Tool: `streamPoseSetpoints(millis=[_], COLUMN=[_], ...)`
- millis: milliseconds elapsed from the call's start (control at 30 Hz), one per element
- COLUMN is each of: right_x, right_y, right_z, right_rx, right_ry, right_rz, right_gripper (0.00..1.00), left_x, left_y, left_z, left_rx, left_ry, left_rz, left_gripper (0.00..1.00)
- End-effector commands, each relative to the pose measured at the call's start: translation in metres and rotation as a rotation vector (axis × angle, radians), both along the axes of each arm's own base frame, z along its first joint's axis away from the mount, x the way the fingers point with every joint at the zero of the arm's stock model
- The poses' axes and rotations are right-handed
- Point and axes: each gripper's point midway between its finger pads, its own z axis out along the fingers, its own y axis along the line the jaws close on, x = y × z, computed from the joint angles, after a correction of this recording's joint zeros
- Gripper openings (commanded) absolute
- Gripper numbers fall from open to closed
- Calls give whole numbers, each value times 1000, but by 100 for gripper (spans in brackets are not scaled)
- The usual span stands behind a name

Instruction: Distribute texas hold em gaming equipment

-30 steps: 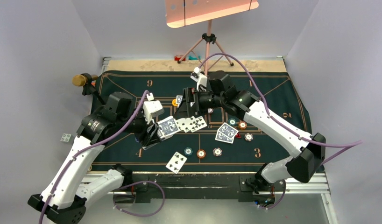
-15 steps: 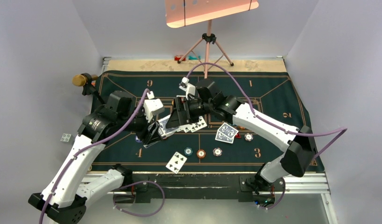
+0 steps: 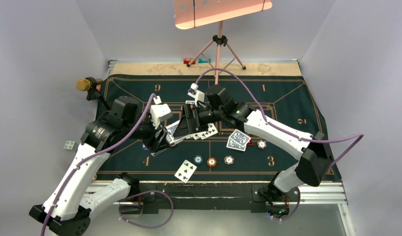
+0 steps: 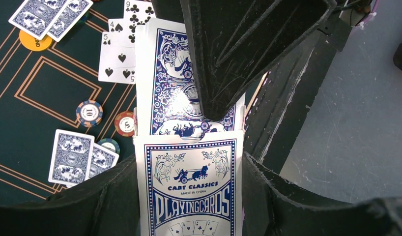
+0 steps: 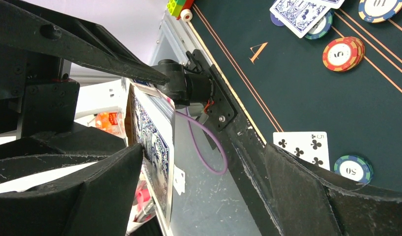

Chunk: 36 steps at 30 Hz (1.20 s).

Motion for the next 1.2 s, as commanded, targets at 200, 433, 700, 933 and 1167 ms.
streamPoseSetpoints(millis=[200, 433, 700, 933, 1167], right_x=[5, 17, 17, 23, 32], right_y=[-10, -23, -25, -29, -37], right_z=[8, 27, 43, 57, 61], right_rx=[-6, 25, 52, 54, 2], right_ry=[-18, -61, -93, -142, -203], right_rz=[-10, -59, -67, -98, -140], right_gripper=[78, 67, 53, 47, 41], left_x=[3, 2, 2, 1, -1], left_y=[-4, -3, -3, -2, -2], left_z=[25, 25, 25, 23, 23], left_rx=[-60, -60, -63, -61, -62], left_ry=[-69, -72, -77, -78, -77], left_rz=[2, 3, 4, 4, 4], left_gripper=[0, 0, 0, 0, 0])
